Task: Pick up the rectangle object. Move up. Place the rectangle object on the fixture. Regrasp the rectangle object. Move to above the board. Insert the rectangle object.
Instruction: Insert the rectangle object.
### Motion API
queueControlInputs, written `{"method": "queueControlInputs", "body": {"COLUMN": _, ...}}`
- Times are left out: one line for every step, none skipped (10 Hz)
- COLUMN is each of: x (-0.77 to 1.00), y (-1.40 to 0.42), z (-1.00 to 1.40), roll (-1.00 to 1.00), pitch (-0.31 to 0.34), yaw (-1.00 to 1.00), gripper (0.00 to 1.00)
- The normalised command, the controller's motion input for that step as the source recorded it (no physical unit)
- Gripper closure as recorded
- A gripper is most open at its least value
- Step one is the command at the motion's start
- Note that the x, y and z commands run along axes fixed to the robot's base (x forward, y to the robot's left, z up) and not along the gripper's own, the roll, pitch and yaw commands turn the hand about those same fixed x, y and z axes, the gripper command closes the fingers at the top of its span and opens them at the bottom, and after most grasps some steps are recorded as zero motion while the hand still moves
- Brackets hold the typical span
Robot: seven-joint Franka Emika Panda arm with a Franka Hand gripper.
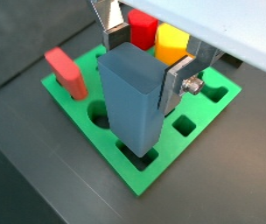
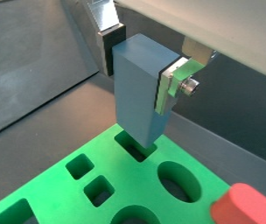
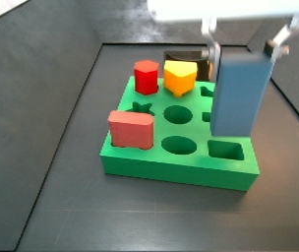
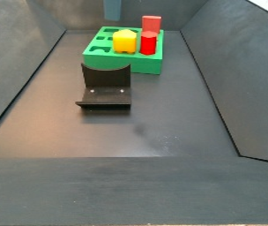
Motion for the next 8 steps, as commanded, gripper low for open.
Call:
{"method": "queueControlInputs", "body": {"x": 0.25, "y": 0.00, "z": -0.42, "roll": 0.00, "pitch": -0.126, "yaw": 0.40, "gripper": 1.00}}
{"method": "queueControlInputs", "body": {"x": 0.12, "y": -0.03, "z": -0.18, "roll": 0.02, "pitch": -0.053, "yaw": 0.26, "gripper": 1.00}}
{"method": "queueControlInputs", "body": {"x": 0.07, "y": 0.00, "z": -0.23, "roll": 0.04, "pitch": -0.050, "yaw": 0.19, "gripper": 1.00}}
{"method": "queueControlInputs", "body": {"x": 0.00, "y": 0.00, "z": -0.25, "roll": 0.06, "pitch": -0.059, "yaw": 0.17, "gripper": 1.00}}
{"method": "queueControlInputs", "body": {"x": 0.00, "y": 0.00, "z": -0.13, "roll": 0.02, "pitch": -0.024, "yaw": 0.04, "gripper": 1.00}}
{"method": "queueControlInputs", "body": {"x": 0.00, "y": 0.00, "z": -0.12, "roll": 0.03, "pitch": -0.009, "yaw": 0.00, "gripper": 1.00}}
{"method": "queueControlInputs", "body": {"x": -0.01, "y": 0.00, "z": -0.12, "roll": 0.02, "pitch": -0.007, "yaw": 0.00, "gripper": 1.00}}
{"method": "queueControlInputs", "body": {"x": 0.00, "y": 0.00, "z": -0.14, "roll": 0.00, "pitch": -0.003, "yaw": 0.00, "gripper": 1.00}}
